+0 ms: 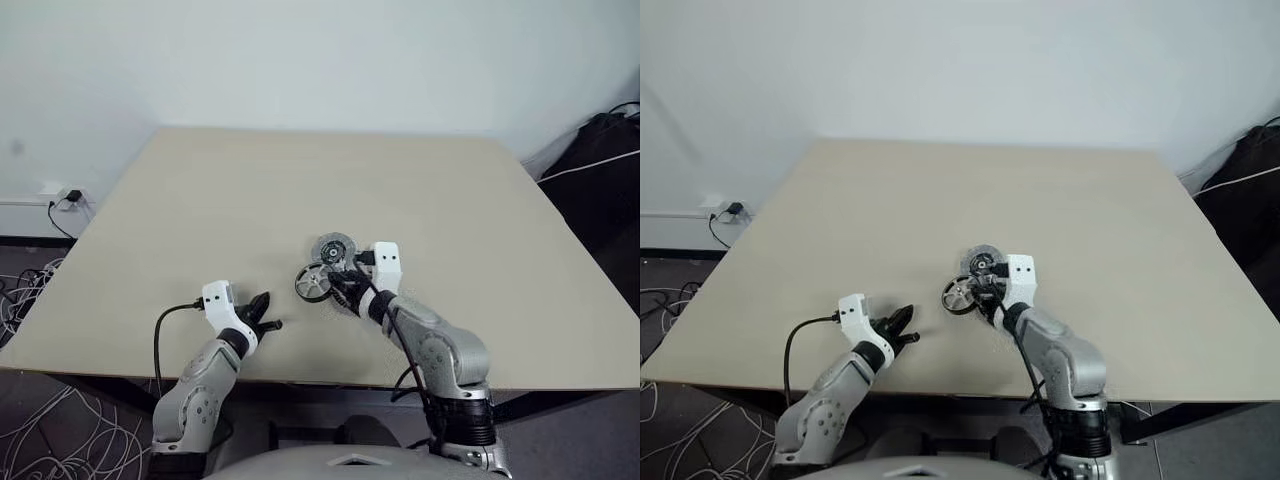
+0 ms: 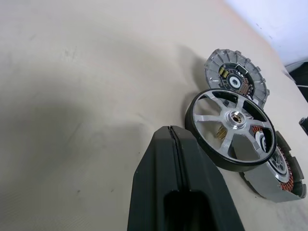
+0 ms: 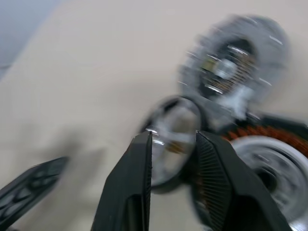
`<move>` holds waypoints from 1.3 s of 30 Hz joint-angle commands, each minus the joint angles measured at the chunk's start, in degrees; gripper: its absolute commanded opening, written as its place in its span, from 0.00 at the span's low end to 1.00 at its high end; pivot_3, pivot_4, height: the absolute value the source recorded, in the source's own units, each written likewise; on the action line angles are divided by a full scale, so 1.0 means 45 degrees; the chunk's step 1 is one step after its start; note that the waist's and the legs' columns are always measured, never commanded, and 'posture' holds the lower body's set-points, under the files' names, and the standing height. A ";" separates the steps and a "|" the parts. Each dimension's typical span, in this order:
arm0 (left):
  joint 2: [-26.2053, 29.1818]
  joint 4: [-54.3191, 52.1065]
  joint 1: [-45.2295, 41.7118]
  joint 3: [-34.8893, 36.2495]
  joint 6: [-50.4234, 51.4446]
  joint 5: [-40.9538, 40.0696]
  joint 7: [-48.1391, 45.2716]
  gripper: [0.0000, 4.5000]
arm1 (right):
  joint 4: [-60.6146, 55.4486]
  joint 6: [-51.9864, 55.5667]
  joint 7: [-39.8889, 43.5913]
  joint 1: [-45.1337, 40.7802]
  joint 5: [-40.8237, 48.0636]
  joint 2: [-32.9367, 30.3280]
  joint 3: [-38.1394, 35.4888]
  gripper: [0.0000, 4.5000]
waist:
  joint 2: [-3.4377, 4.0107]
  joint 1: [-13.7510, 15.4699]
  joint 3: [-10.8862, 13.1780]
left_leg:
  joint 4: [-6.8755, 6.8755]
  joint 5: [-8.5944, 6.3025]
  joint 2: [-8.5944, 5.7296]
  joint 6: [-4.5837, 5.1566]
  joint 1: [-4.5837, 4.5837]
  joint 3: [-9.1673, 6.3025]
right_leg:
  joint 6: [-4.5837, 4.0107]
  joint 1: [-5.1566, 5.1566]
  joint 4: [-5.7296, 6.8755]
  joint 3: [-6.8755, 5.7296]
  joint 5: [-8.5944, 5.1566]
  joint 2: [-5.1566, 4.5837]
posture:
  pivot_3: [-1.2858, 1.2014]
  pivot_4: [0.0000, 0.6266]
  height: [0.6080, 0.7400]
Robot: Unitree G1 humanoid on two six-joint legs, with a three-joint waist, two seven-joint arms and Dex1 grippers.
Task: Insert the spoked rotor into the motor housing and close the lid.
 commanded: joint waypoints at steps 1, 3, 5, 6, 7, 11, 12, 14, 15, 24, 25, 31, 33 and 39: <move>-0.0089 -0.0646 -0.0045 -0.0082 -0.0216 0.0101 -0.0237 0.00 | 0.0121 0.0575 -0.0567 -0.0718 0.0740 0.0901 -0.0833 0.34 | 0.0014 -0.0040 0.0005 | -0.0001 0.0012 0.0001 0.0020 0.0001 0.0000 | -0.0001 0.0000 0.0001 0.0000 0.0000 0.0002 | 0.52 0.00 1.00; -0.0111 -0.0635 -0.0055 -0.0098 -0.0198 0.0123 -0.0254 0.00 | 0.0295 0.0753 -0.0806 -0.0866 0.0999 0.0996 -0.1053 0.34 | 0.0025 -0.0098 0.0008 | -0.0001 0.0021 0.0002 0.0035 0.0001 0.0000 | 0.0000 0.0002 0.0005 0.0000 0.0000 0.0007 | 0.52 0.00 1.00; -0.0150 -0.0604 -0.0083 -0.0116 -0.0184 0.0153 -0.0273 0.00 | 0.0479 0.0844 -0.1032 -0.1014 0.1259 0.1096 -0.1248 0.34 | 0.0031 -0.0137 0.0010 | 0.0000 0.0023 0.0001 0.0037 0.0001 0.0003 | 0.0002 0.0007 0.0009 0.0002 0.0001 0.0009 | 0.52 0.00 1.00; -0.0170 -0.0584 -0.0092 -0.0130 -0.0180 0.0167 -0.0292 0.00 | 0.0568 0.0837 -0.1132 -0.1079 0.1387 0.1150 -0.1327 0.34 | 0.0033 -0.0147 0.0009 | 0.0000 0.0023 0.0001 0.0039 0.0001 0.0004 | 0.0004 0.0007 0.0010 0.0003 0.0002 0.0011 | 0.52 0.00 1.00; -0.0188 -0.0569 -0.0094 -0.0157 -0.0174 0.0191 -0.0310 0.00 | 0.0629 0.0780 -0.1140 -0.1133 0.1544 0.1177 -0.1360 0.34 | 0.0033 -0.0148 0.0009 | 0.0001 0.0024 0.0001 0.0040 0.0001 0.0006 | 0.0014 0.0008 0.0011 0.0004 0.0007 0.0013 | 0.52 0.00 1.00; -0.0240 -0.0516 -0.0088 -0.0196 -0.0145 0.0265 -0.0402 0.00 | 0.0611 0.0763 -0.1292 -0.1318 0.2174 0.1296 -0.1539 0.42 | 0.0038 -0.0149 0.0011 | 0.0005 0.0028 0.0000 0.0048 0.0002 0.0008 | 0.0069 0.0009 0.0010 0.0001 0.0037 0.0029 | 0.52 0.00 1.00; -0.0248 -0.0508 -0.0087 -0.0196 -0.0130 0.0272 -0.0442 0.00 | 0.0591 0.0801 -0.1377 -0.1368 0.2320 0.1332 -0.1597 0.47 | 0.0039 -0.0149 0.0012 | 0.0005 0.0029 -0.0001 0.0049 0.0001 0.0008 | 0.0071 0.0013 0.0010 0.0001 0.0038 0.0034 | 0.52 0.00 1.00; -0.0262 -0.0493 -0.0093 -0.0196 -0.0112 0.0295 -0.0478 0.00 | 0.0659 0.0876 -0.1586 -0.1464 0.2566 0.1379 -0.1716 0.62 | 0.0039 -0.0149 0.0012 | 0.0006 0.0030 -0.0001 0.0051 0.0000 0.0010 | 0.0073 0.0015 0.0011 -0.0002 0.0039 0.0035 | 0.52 0.00 1.00; -0.0267 -0.0487 -0.0099 -0.0196 -0.0105 0.0304 -0.0487 0.00 | 0.0730 0.0897 -0.1702 -0.1512 0.2664 0.1390 -0.1760 0.69 | 0.0039 -0.0150 0.0012 | 0.0006 0.0030 -0.0001 0.0052 0.0001 0.0010 | 0.0074 0.0015 0.0010 -0.0005 0.0040 0.0036 | 0.52 0.00 1.00; -0.0340 -0.0346 -0.0172 -0.0265 -0.0090 0.0389 -0.0554 0.00 | 0.1705 0.1106 -0.2612 -0.2038 0.3494 0.1751 -0.2032 0.75 | 0.0047 -0.0160 0.0013 | 0.0008 0.0035 -0.0005 0.0061 -0.0001 0.0021 | 0.0085 0.0045 0.0012 -0.0015 0.0046 0.0052 | 0.52 0.00 1.00; -0.0352 -0.0349 -0.0167 -0.0285 -0.0077 0.0408 -0.0546 0.00 | 0.1822 0.1156 -0.2684 -0.2092 0.3595 0.1795 -0.2058 0.75 | 0.0047 -0.0162 0.0013 | 0.0008 0.0035 -0.0005 0.0062 0.0000 0.0021 | 0.0085 0.0047 0.0012 -0.0013 0.0046 0.0052 | 0.52 0.00 1.00; -0.0416 -0.0375 -0.0128 -0.0316 -0.0042 0.0441 -0.0551 0.00 | 0.2328 0.1482 -0.2860 -0.2210 0.3923 0.1891 -0.1974 0.75 | 0.0050 -0.0155 0.0013 | 0.0008 0.0036 -0.0008 0.0066 -0.0001 0.0021 | 0.0086 0.0052 0.0012 -0.0015 0.0047 0.0054 | 0.52 0.00 1.00; -0.0432 -0.0387 -0.0117 -0.0321 -0.0034 0.0447 -0.0544 0.00 | 0.2538 0.1523 -0.2917 -0.2209 0.3944 0.1906 -0.1983 0.75 | 0.0051 -0.0162 0.0013 | 0.0008 0.0036 -0.0009 0.0068 -0.0001 0.0022 | 0.0087 0.0053 0.0012 -0.0015 0.0047 0.0053 | 0.52 0.00 1.00; -0.0471 -0.0380 -0.0113 -0.0330 -0.0027 0.0454 -0.0533 0.00 | 0.2752 0.1581 -0.3012 -0.2181 0.4152 0.1864 -0.2066 0.75 | 0.0058 -0.0173 0.0014 | 0.0010 0.0037 -0.0009 0.0070 0.0000 0.0022 | 0.0090 0.0055 0.0013 -0.0016 0.0049 0.0052 | 0.52 0.00 1.00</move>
